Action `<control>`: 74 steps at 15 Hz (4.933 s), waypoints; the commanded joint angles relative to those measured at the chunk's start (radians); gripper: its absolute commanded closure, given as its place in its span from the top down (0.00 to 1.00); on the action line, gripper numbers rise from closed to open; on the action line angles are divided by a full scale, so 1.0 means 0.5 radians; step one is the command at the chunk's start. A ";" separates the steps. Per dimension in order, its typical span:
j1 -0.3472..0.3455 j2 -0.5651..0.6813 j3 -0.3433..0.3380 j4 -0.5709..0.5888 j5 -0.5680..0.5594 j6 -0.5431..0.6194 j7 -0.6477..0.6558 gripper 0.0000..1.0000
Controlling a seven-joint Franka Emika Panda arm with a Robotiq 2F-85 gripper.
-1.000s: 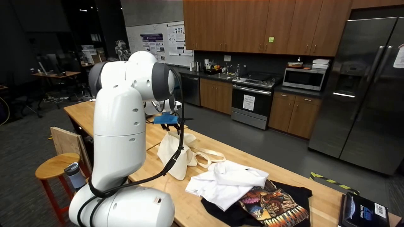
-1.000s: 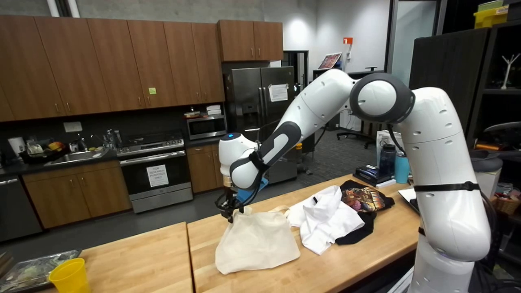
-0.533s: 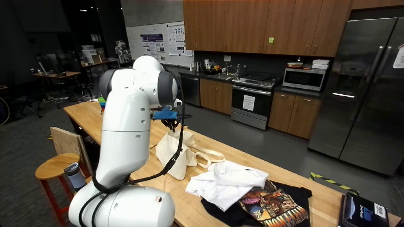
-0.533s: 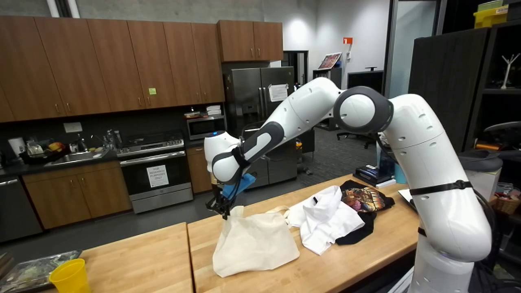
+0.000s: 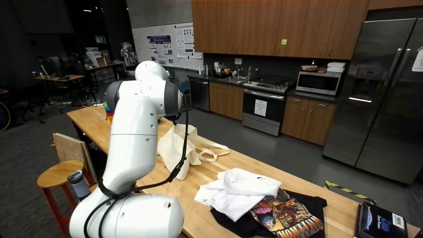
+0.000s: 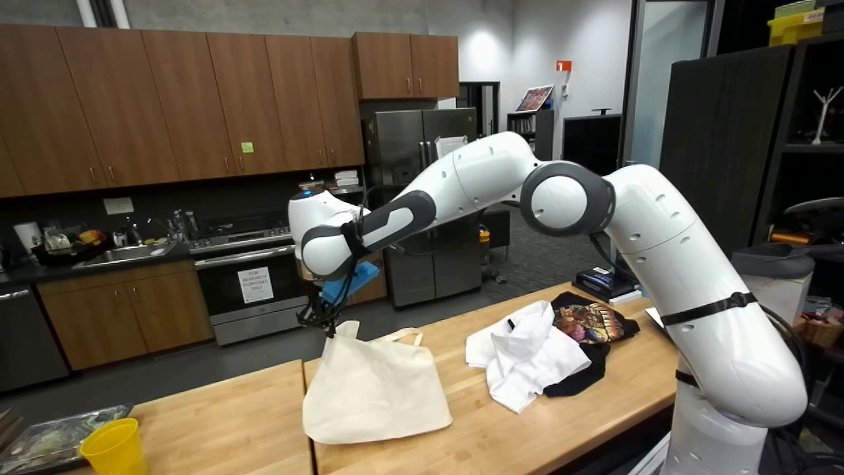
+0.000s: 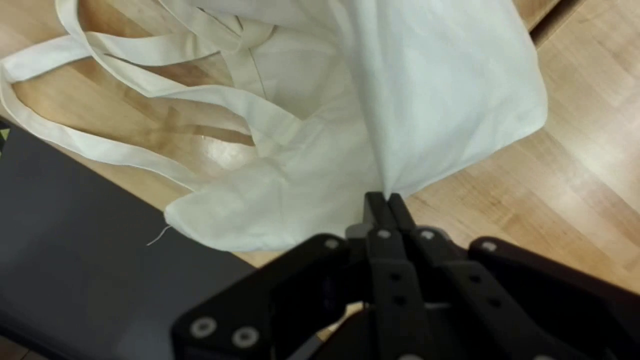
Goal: Move the cream tote bag to the left
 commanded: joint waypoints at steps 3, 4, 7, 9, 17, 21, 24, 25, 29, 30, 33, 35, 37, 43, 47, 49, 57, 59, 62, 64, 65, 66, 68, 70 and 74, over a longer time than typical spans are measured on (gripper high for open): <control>0.165 0.276 -0.047 0.669 -0.221 -0.274 -0.136 0.00; 0.204 0.324 -0.050 0.774 -0.271 -0.289 -0.180 0.00; 0.267 0.516 0.031 1.085 -0.233 -0.231 -0.365 0.00; 0.308 0.664 0.103 1.279 -0.166 -0.197 -0.470 0.00; 0.396 0.991 0.201 1.621 0.372 -0.353 -0.668 0.00; 0.432 1.032 0.169 1.744 0.524 -0.610 -0.603 0.00; 0.472 1.041 0.130 1.860 0.531 -0.729 -0.568 0.00; 0.499 1.023 0.090 1.871 0.490 -0.824 -0.562 0.00; 0.547 0.982 -0.049 1.964 0.398 -1.279 -0.602 0.00; 0.552 0.975 -0.079 1.984 0.382 -1.406 -0.603 0.00; 0.536 0.993 -0.135 2.064 0.373 -1.707 -0.580 0.26; 0.532 0.960 -0.126 1.958 0.404 -1.601 -0.599 0.05; 0.525 0.960 -0.136 1.965 0.402 -1.632 -0.598 0.18; 0.562 0.945 -0.194 1.909 0.309 -1.749 -0.704 0.52; 0.574 0.958 -0.379 2.027 0.067 -1.977 -0.617 0.75; 0.565 0.868 -0.442 1.981 0.010 -1.969 -0.489 0.88; 0.540 0.768 -0.467 1.987 0.095 -2.125 0.159 1.00; 0.541 0.750 -0.452 1.988 0.146 -2.224 0.305 1.00; 0.554 0.794 -0.474 1.998 0.125 -2.207 0.281 1.00; 0.555 0.787 -0.471 1.998 0.132 -2.228 0.310 1.00; 0.555 0.784 -0.471 1.998 0.132 -2.230 0.312 1.00; 0.554 0.782 -0.470 1.998 0.132 -2.231 0.313 1.00; 0.554 0.779 -0.470 1.998 0.132 -2.232 0.313 1.00; 0.594 0.758 -0.488 1.947 0.044 -2.306 0.028 1.00; 0.637 0.734 -0.552 1.984 -0.189 -2.498 -0.492 1.00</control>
